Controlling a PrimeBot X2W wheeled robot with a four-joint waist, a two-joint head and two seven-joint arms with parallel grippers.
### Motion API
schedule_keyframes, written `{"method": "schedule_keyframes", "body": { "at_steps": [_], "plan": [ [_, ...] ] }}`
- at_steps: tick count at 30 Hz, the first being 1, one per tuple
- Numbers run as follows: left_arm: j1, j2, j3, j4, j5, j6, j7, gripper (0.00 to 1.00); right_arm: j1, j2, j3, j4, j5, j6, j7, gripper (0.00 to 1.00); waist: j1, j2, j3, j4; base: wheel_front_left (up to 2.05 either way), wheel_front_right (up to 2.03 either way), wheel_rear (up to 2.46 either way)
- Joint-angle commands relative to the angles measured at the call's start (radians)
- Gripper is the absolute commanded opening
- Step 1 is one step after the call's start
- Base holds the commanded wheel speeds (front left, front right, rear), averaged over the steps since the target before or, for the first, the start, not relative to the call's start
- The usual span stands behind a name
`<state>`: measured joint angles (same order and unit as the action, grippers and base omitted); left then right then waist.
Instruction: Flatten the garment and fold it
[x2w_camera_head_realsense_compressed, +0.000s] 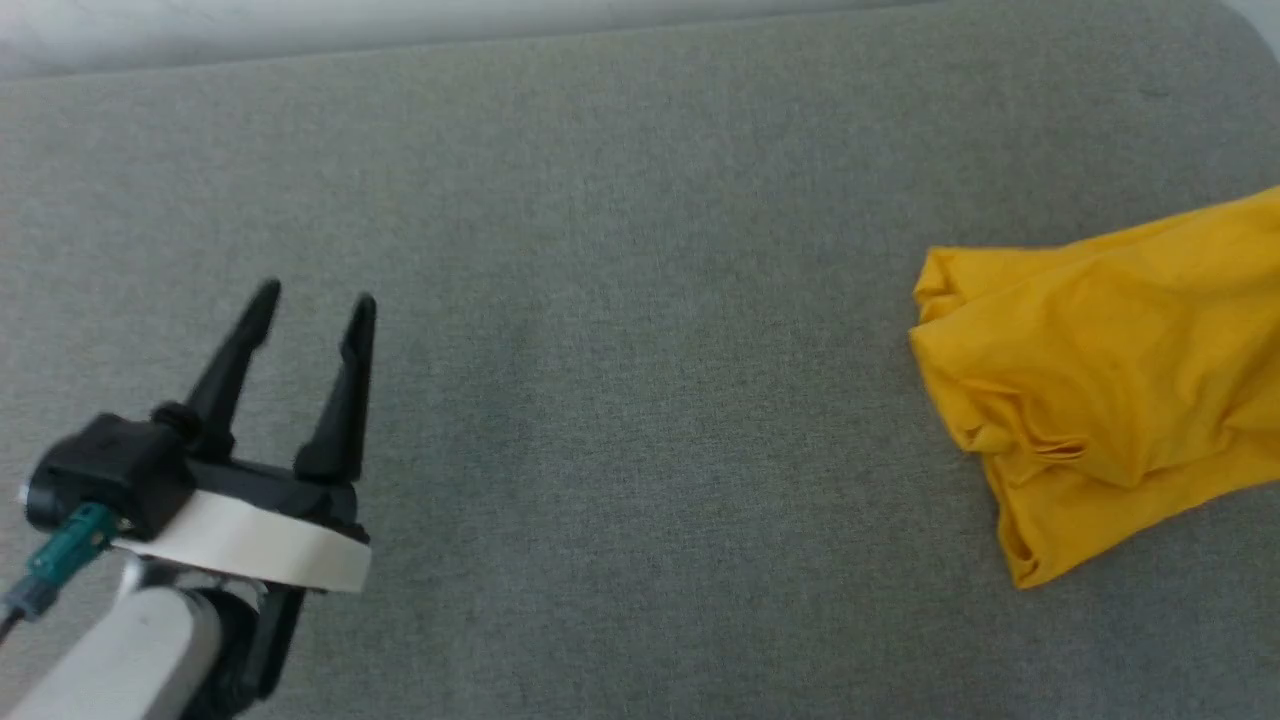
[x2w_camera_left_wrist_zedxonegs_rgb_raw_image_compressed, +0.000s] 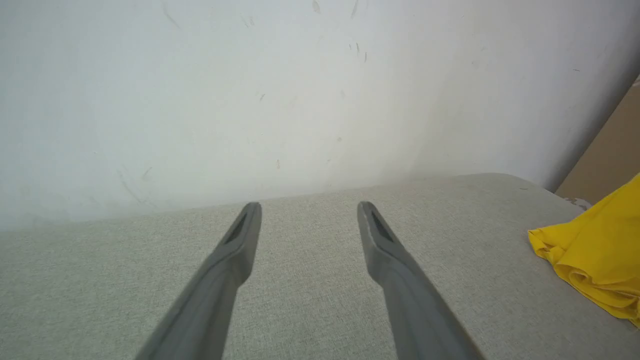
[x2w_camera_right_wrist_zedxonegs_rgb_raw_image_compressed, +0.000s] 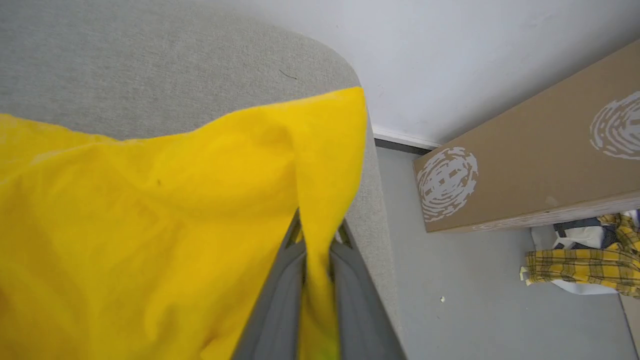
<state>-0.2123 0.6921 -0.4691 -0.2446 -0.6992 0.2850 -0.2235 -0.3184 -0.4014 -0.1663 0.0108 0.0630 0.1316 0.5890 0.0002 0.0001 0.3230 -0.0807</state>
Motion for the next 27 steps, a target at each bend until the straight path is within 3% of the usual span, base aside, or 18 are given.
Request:
{"method": "schedule_keyframes", "body": {
  "at_steps": [1, 6, 16, 17, 19, 20, 27],
  "plan": [
    [-0.037, 0.006, 0.023, -0.013, 0.026, 0.003, -0.015, 1.00, -0.027, -0.037, -0.007, 0.006, -0.017, -0.001, -0.002, 0.00, -0.0002, -0.0001, 0.092, -0.024, 0.00, 0.00, 0.00],
    [-0.081, 0.001, 0.083, -0.041, 0.092, 0.000, -0.034, 1.00, -0.064, -0.070, -0.051, 0.038, -0.065, -0.001, -0.004, 0.00, -0.0002, -0.0001, 0.153, -0.030, 0.00, 0.00, 0.00],
    [-0.102, -0.026, 0.159, -0.046, 0.213, -0.053, -0.038, 1.00, -0.122, -0.025, -0.106, 0.109, -0.140, -0.001, -0.073, 0.00, -0.0002, -0.0001, 0.241, -0.032, 0.00, 0.00, 0.00],
    [-0.101, -0.031, 0.167, -0.045, 0.219, -0.059, -0.038, 1.00, -0.127, -0.019, -0.107, 0.116, -0.147, -0.001, -0.079, 0.11, -0.0002, -0.0001, 0.246, -0.032, 0.00, 0.00, 0.00],
    [-0.100, -0.043, 0.182, -0.044, 0.229, -0.070, -0.038, 1.00, -0.137, -0.007, -0.111, 0.128, -0.159, -0.001, -0.088, 0.48, -0.0002, -0.0001, 0.251, -0.033, 0.00, 0.00, 0.00],
    [-0.099, -0.048, 0.189, -0.042, 0.233, -0.076, -0.038, 1.00, -0.141, -0.002, -0.115, 0.133, -0.166, -0.001, -0.092, 1.00, -0.0002, -0.0001, 0.253, -0.033, 0.00, 0.00, 0.00],
    [-0.083, -0.110, 0.230, -0.015, 0.251, -0.099, -0.038, 1.00, -0.137, 0.022, -0.146, 0.154, -0.194, -0.001, -0.087, 1.00, -0.0002, -0.0001, 0.205, -0.035, 0.00, 0.00, 0.00]
  ]
}}
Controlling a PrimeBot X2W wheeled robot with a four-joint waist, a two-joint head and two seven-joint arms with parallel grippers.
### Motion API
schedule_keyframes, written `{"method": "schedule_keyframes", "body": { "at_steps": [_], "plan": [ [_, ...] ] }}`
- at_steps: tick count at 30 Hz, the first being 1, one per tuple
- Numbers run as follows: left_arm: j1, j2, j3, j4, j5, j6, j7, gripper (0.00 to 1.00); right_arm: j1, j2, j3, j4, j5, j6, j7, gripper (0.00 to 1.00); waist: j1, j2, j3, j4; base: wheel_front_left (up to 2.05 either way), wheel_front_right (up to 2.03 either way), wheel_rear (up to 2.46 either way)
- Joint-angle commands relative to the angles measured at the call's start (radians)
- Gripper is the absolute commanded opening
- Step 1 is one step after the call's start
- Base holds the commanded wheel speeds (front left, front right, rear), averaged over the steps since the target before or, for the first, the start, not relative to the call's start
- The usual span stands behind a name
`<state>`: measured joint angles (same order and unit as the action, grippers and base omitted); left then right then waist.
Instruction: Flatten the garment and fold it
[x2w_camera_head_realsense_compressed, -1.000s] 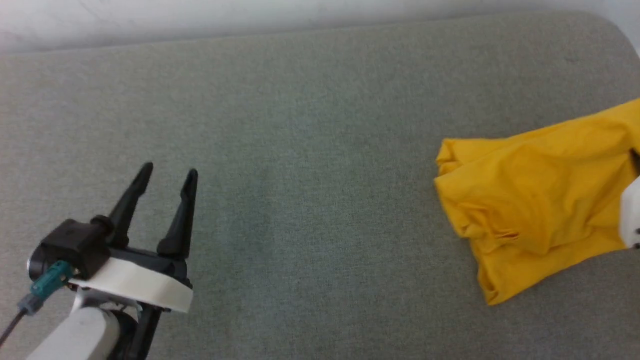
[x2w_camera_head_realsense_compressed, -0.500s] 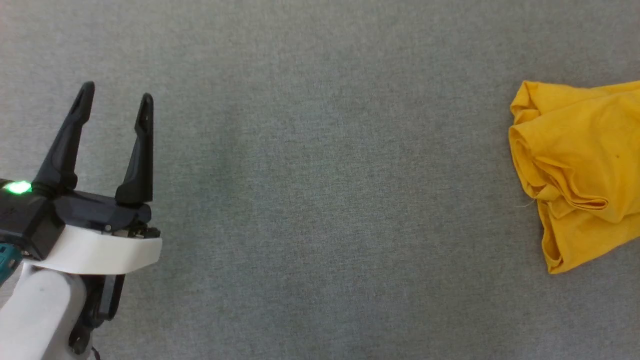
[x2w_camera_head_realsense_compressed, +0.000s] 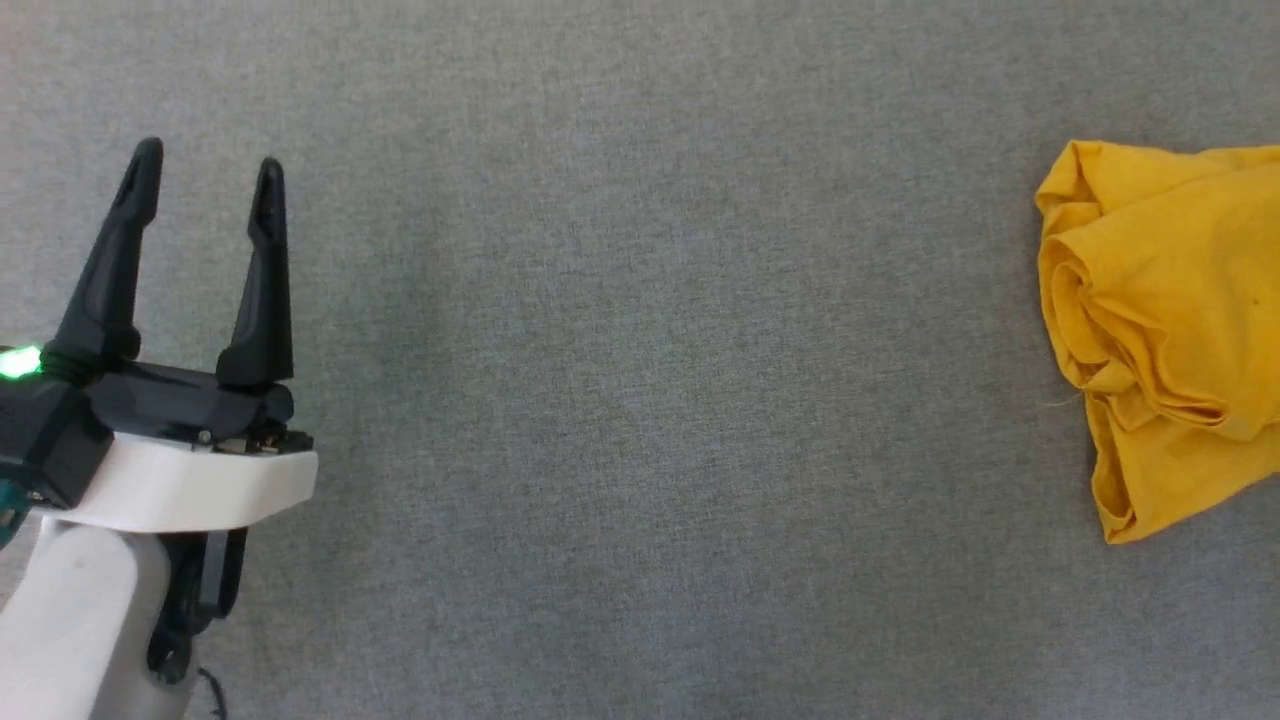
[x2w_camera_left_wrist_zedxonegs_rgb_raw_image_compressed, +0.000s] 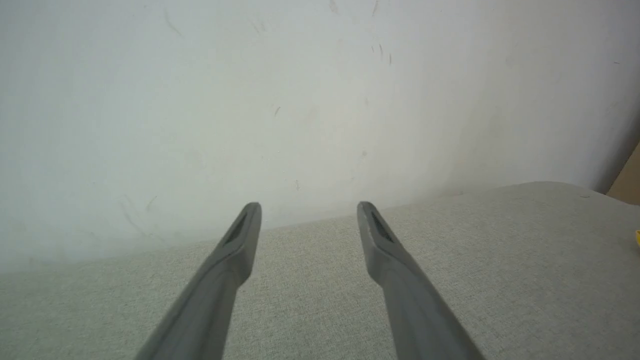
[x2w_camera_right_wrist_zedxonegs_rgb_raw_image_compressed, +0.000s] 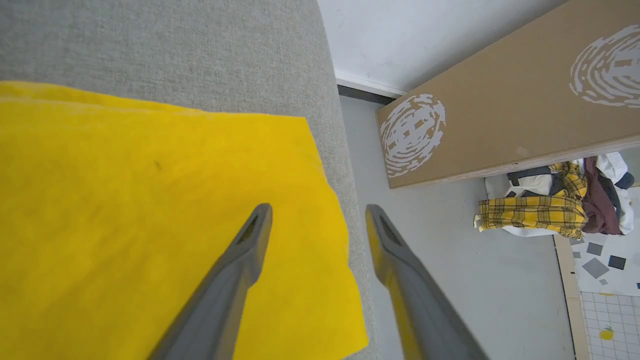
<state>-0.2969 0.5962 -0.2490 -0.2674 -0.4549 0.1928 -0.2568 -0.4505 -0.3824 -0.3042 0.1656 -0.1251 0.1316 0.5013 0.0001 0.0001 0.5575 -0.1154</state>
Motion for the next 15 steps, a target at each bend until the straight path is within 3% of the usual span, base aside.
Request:
{"method": "schedule_keyframes", "body": {
  "at_steps": [1, 10, 15],
  "plan": [
    [0.009, -0.028, 0.017, 0.014, 0.001, -0.006, -0.005, 1.00, -0.001, 0.005, -0.012, -0.002, -0.006, -0.001, 0.002, 1.00, -0.0001, -0.0001, -0.043, 0.000, 0.00, 0.00, 0.00],
    [0.092, -0.130, 0.049, 0.057, -0.019, -0.030, -0.005, 1.00, 0.072, 0.046, -0.020, -0.048, 0.051, -0.001, -0.042, 1.00, -0.0001, -0.0001, -0.211, 0.012, 0.00, 0.00, 0.00],
    [0.151, -0.161, 0.047, 0.096, 0.054, -0.003, -0.005, 1.00, 0.144, 0.083, 0.029, -0.119, 0.120, -0.001, -0.091, 1.00, -0.0001, -0.0001, -0.323, 0.032, 0.00, 0.00, 0.00]
  ]
}}
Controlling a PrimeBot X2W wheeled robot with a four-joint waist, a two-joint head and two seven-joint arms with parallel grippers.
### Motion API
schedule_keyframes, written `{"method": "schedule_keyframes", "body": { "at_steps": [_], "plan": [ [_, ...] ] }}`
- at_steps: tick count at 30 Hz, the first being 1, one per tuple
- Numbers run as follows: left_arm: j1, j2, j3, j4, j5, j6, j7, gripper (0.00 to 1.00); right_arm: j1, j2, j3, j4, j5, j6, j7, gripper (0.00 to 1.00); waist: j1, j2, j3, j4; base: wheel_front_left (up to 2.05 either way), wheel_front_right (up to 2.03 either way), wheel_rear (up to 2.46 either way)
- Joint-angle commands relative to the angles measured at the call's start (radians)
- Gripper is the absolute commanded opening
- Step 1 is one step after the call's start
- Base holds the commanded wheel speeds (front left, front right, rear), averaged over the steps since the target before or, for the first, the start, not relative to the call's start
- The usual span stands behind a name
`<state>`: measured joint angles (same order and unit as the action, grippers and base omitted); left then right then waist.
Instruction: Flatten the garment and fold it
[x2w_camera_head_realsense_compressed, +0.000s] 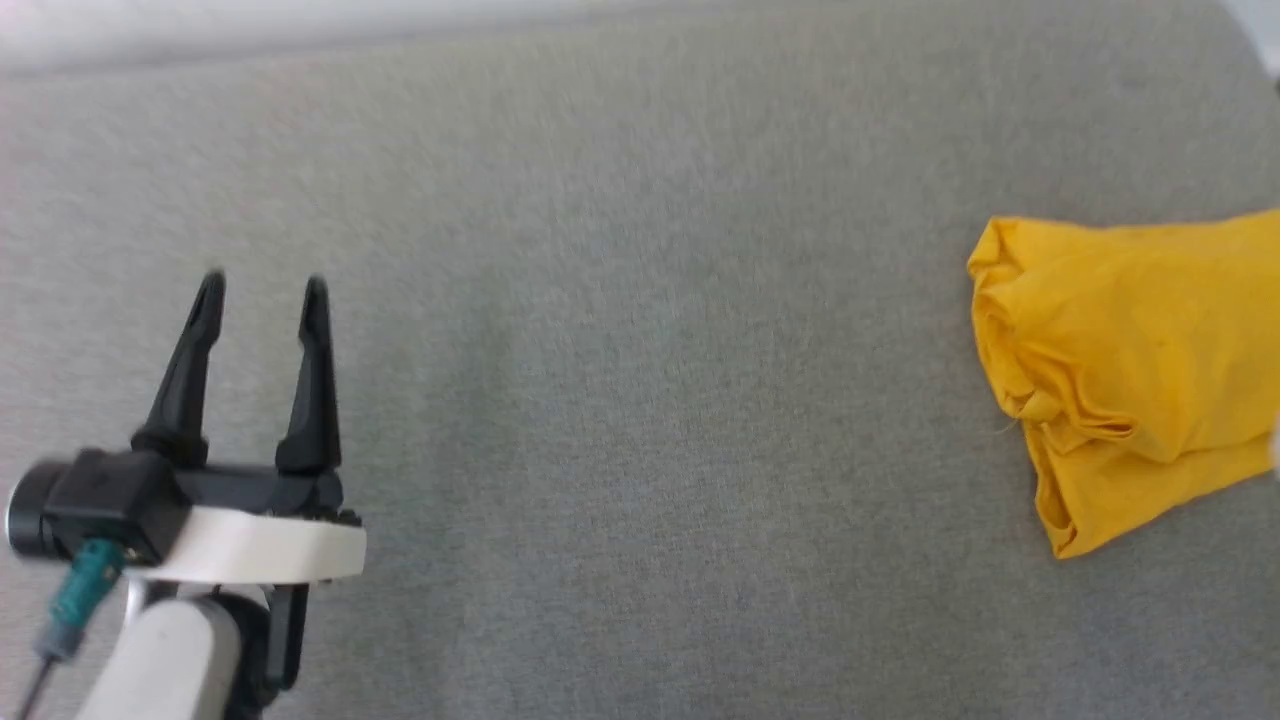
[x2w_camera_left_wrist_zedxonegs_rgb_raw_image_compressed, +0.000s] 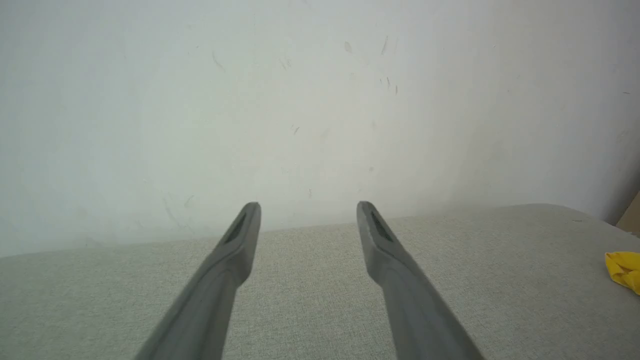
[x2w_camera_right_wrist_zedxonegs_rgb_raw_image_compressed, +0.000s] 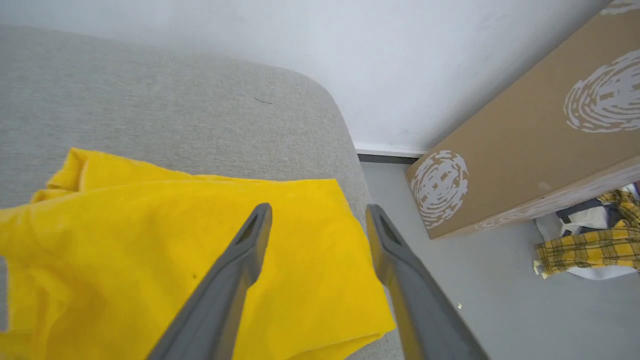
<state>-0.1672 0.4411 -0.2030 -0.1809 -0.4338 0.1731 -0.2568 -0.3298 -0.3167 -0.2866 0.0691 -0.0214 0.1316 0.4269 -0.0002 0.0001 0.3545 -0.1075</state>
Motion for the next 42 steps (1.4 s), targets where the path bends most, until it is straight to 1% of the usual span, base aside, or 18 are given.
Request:
{"method": "schedule_keyframes", "body": {
  "at_steps": [1, 4, 5, 8, 15, 16, 17, 18, 21, 26, 31, 32, 37, 42],
  "plan": [
    [0.032, -0.016, 0.000, 0.015, 0.046, 0.024, -0.005, 1.00, 0.038, 0.033, 0.021, -0.038, 0.028, -0.001, -0.029, 1.00, 0.0002, -0.0001, -0.143, 0.027, 0.00, 0.00, 0.00],
    [0.075, -0.047, 0.011, 0.020, 0.071, 0.046, -0.005, 1.00, 0.089, 0.073, 0.062, -0.076, 0.067, -0.001, -0.059, 1.00, 0.0002, -0.0001, -0.199, 0.031, 0.00, 0.00, 0.00],
    [0.075, -0.047, 0.011, 0.020, 0.071, 0.046, -0.005, 1.00, 0.089, 0.073, 0.062, -0.076, 0.067, -0.001, -0.059, 1.00, 0.0002, -0.0001, -0.199, 0.031, 0.00, 0.00, 0.00],
    [0.113, -0.076, 0.031, 0.014, 0.081, 0.057, -0.005, 1.00, 0.126, 0.106, 0.086, -0.105, 0.092, -0.001, -0.102, 1.00, 0.0002, -0.0001, -0.243, 0.035, 0.00, 0.00, 0.00],
    [0.197, -0.131, 0.068, -0.007, 0.095, 0.043, -0.005, 1.00, 0.202, 0.218, 0.083, -0.150, 0.104, -0.001, -0.252, 1.00, 0.0002, -0.0001, -0.322, 0.045, 0.00, 0.00, 0.00],
    [0.210, -0.137, 0.071, -0.007, 0.098, 0.039, -0.005, 1.00, 0.216, 0.229, 0.082, -0.155, 0.102, -0.001, -0.277, 1.00, 0.0002, -0.0001, -0.330, 0.047, 0.00, 0.00, 0.00],
    [0.235, -0.148, 0.073, -0.003, 0.100, 0.029, -0.005, 1.00, 0.246, 0.247, 0.075, -0.161, 0.098, -0.001, -0.326, 1.00, 0.0002, -0.0001, -0.346, 0.051, 0.00, 0.00, 0.00],
    [0.235, -0.148, 0.073, -0.003, 0.100, 0.029, -0.005, 1.00, 0.246, 0.247, 0.075, -0.161, 0.098, -0.001, -0.326, 1.00, 0.0002, -0.0001, -0.346, 0.051, 0.00, 0.00, 0.00],
    [0.268, -0.165, 0.079, 0.003, 0.097, 0.018, -0.005, 1.00, 0.292, 0.261, 0.071, -0.164, 0.100, -0.001, -0.398, 1.00, 0.0002, -0.0001, -0.364, 0.055, 0.00, 0.00, 0.00],
    [0.303, -0.180, 0.074, 0.026, 0.095, -0.004, -0.005, 1.00, 0.357, 0.266, 0.121, -0.153, 0.119, -0.001, -0.496, 1.00, 0.0002, -0.0001, -0.377, 0.059, 0.00, 0.00, 0.00],
    [0.319, -0.177, 0.042, 0.074, 0.098, -0.028, -0.002, 1.00, 0.391, 0.266, 0.149, -0.100, 0.138, -0.001, -0.539, 1.00, 0.0002, -0.0001, -0.386, 0.066, 0.00, 0.00, 0.00],
    [0.314, -0.167, 0.033, 0.073, 0.122, -0.033, -0.003, 1.00, 0.398, 0.266, 0.150, -0.088, 0.145, -0.001, -0.548, 1.00, 0.0002, -0.0001, -0.387, 0.068, 0.00, 0.00, 0.00],
    [0.317, -0.198, 0.039, 0.063, 0.143, -0.038, -0.004, 1.00, 0.421, 0.266, 0.153, -0.023, 0.184, -0.001, -0.602, 1.00, 0.0002, -0.0001, -0.382, 0.077, 0.00, 0.00, 0.00],
    [0.319, -0.217, 0.051, 0.097, 0.153, -0.055, -0.005, 1.00, 0.415, 0.266, 0.164, 0.027, 0.182, -0.001, -0.630, 1.00, 0.0002, -0.0001, -0.378, 0.081, 0.00, 0.00, 0.00]
  ]
}}
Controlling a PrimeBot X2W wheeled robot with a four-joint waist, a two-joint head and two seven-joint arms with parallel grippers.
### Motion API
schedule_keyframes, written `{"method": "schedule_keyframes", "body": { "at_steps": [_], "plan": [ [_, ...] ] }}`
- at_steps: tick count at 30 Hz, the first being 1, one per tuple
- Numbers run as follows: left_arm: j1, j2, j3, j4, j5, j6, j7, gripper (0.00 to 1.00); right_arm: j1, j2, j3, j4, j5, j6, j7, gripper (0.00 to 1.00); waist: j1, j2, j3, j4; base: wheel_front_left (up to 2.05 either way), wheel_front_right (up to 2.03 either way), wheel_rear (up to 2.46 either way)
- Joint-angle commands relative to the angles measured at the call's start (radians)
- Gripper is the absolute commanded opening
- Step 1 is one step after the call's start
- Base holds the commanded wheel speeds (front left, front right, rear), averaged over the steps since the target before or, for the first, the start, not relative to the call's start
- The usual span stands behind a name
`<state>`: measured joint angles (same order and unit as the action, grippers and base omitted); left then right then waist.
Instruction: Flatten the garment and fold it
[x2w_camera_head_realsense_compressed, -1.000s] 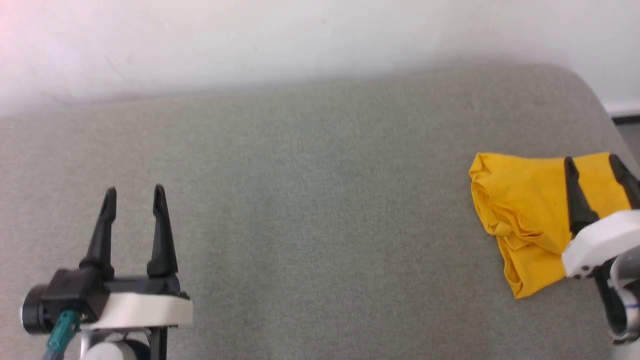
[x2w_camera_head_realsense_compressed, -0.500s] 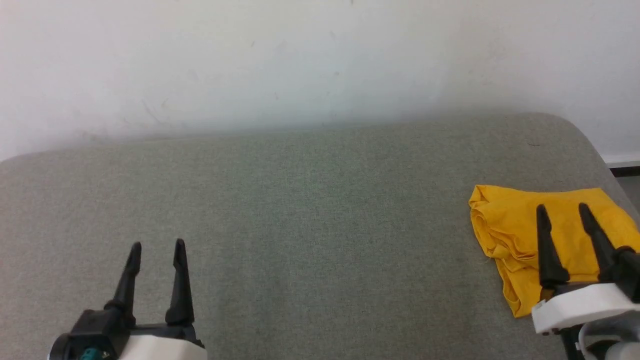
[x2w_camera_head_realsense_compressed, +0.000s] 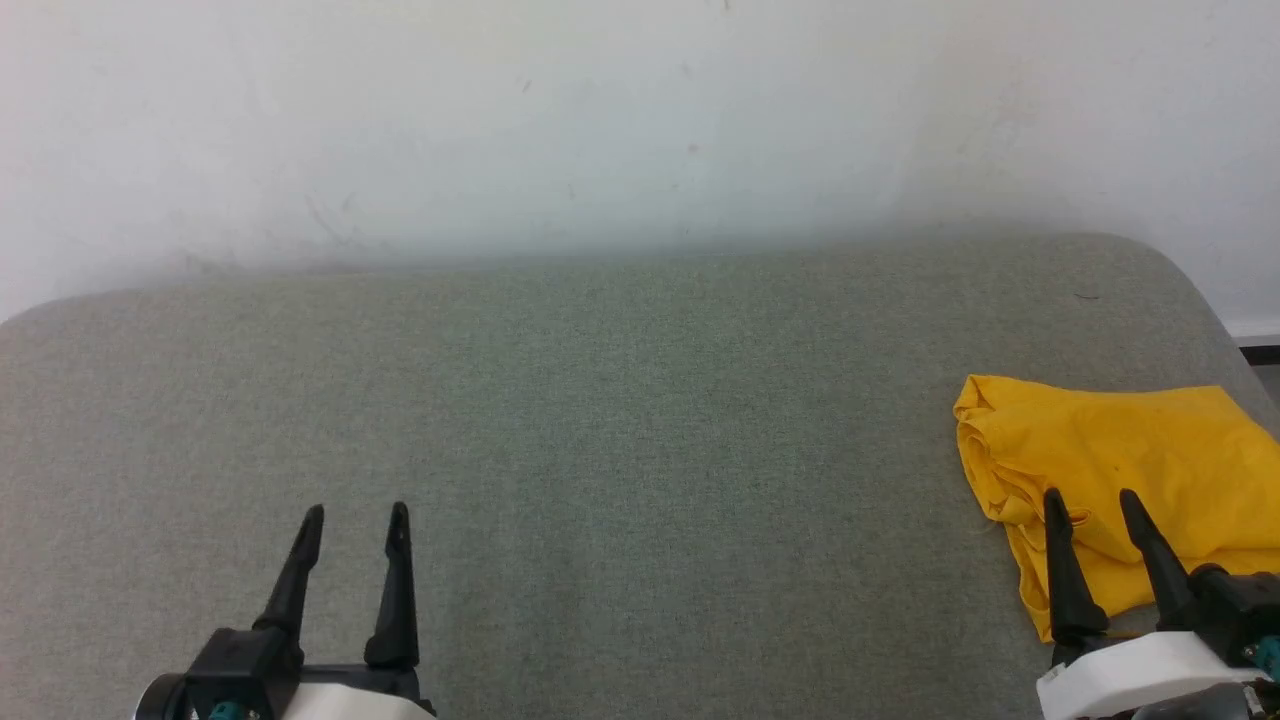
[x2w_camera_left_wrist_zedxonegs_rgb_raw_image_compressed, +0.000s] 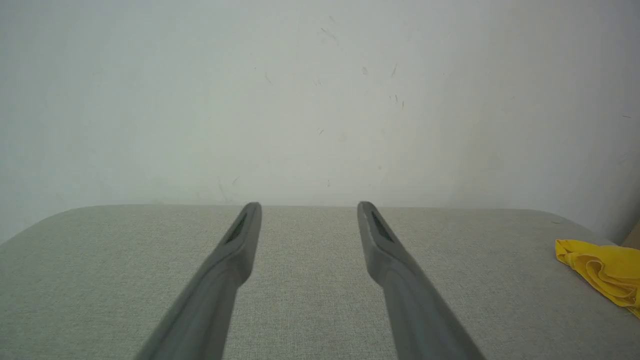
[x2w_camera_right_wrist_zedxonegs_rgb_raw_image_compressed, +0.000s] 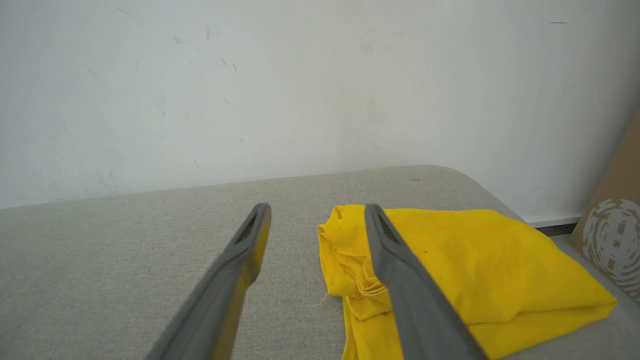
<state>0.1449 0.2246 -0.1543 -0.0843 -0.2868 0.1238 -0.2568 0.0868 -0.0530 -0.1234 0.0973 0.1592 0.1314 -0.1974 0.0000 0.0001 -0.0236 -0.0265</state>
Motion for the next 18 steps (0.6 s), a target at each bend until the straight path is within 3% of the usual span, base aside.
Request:
{"method": "schedule_keyframes", "body": {
  "at_steps": [1, 16, 17, 18],
  "plan": [
    [0.005, -0.006, 0.009, 0.002, 0.009, -0.005, -0.005, 1.00, -0.002, 0.003, 0.002, 0.003, -0.002, -0.001, -0.008, 1.00, 0.0000, -0.0001, 0.001, 0.001, 0.00, 0.00, 0.00],
    [-0.001, -0.031, 0.043, 0.050, 0.030, -0.054, -0.005, 1.00, -0.012, 0.003, 0.001, 0.019, -0.019, -0.001, -0.011, 1.00, 0.0000, -0.0001, 0.000, -0.004, 0.00, 0.00, 0.00],
    [0.000, -0.030, 0.040, 0.051, 0.025, -0.049, 0.000, 0.00, -0.002, 0.000, 0.001, 0.018, -0.011, 0.000, -0.007, 0.00, 0.0000, -0.0001, 0.000, -0.004, 0.00, 0.00, 0.00],
    [-0.001, -0.030, 0.041, 0.051, 0.027, -0.051, 0.001, 0.00, -0.002, 0.000, 0.001, 0.018, -0.012, 0.000, -0.006, 0.00, 0.0000, -0.0001, 0.000, -0.004, 0.00, 0.00, 0.00]
  ]
}}
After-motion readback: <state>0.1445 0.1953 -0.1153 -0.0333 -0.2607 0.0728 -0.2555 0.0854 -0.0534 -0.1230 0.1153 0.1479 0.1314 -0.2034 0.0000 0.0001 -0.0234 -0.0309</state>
